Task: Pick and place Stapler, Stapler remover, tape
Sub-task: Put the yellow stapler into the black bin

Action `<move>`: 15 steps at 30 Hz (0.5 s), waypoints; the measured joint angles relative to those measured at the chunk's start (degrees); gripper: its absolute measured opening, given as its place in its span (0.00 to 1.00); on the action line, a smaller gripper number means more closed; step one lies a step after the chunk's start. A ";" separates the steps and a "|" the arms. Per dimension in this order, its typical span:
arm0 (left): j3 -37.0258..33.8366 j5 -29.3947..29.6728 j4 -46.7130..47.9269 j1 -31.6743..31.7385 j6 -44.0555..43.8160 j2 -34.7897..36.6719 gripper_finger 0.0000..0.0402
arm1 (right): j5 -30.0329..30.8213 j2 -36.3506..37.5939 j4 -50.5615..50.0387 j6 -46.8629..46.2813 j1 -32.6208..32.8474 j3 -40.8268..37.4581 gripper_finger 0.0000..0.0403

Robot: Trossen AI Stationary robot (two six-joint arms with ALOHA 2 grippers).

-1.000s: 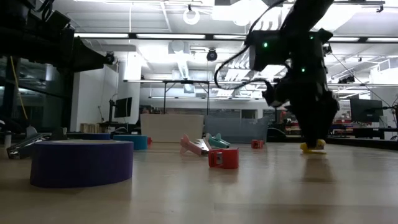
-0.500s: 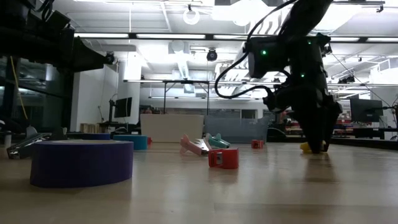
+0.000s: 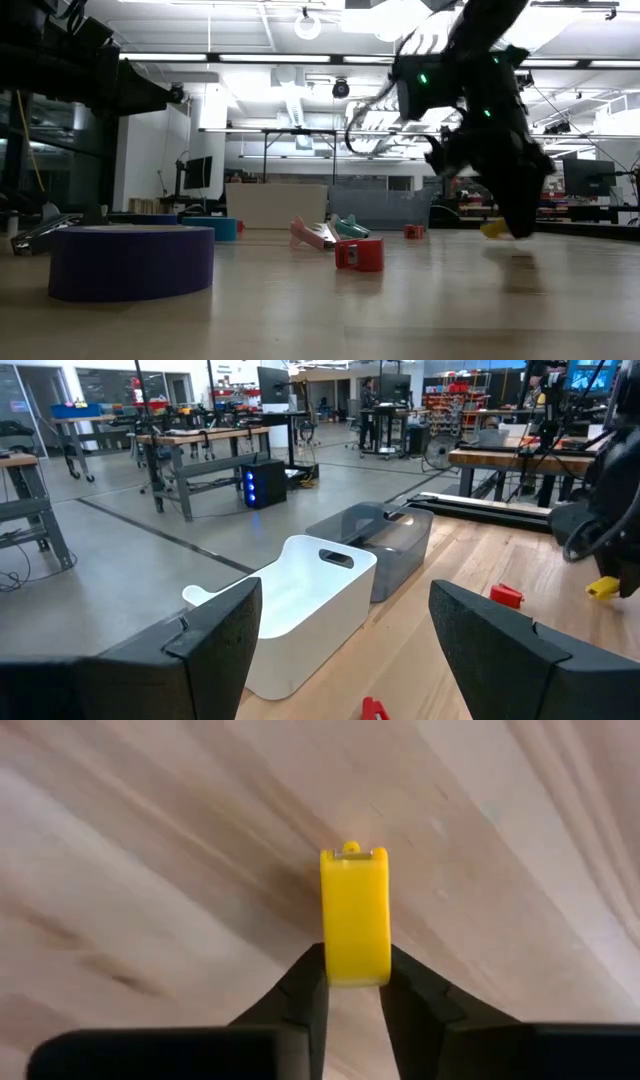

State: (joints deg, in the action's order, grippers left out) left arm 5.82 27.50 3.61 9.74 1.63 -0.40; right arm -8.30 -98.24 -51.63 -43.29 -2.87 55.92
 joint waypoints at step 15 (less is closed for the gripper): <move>0.00 -0.02 0.00 0.00 -0.01 0.00 0.71 | 1.97 0.40 -10.51 7.51 -4.33 10.88 0.17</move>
State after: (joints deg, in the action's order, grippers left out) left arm 5.82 27.49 3.61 9.74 1.62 -0.40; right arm -6.33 -97.84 -62.13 -35.78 -7.20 66.81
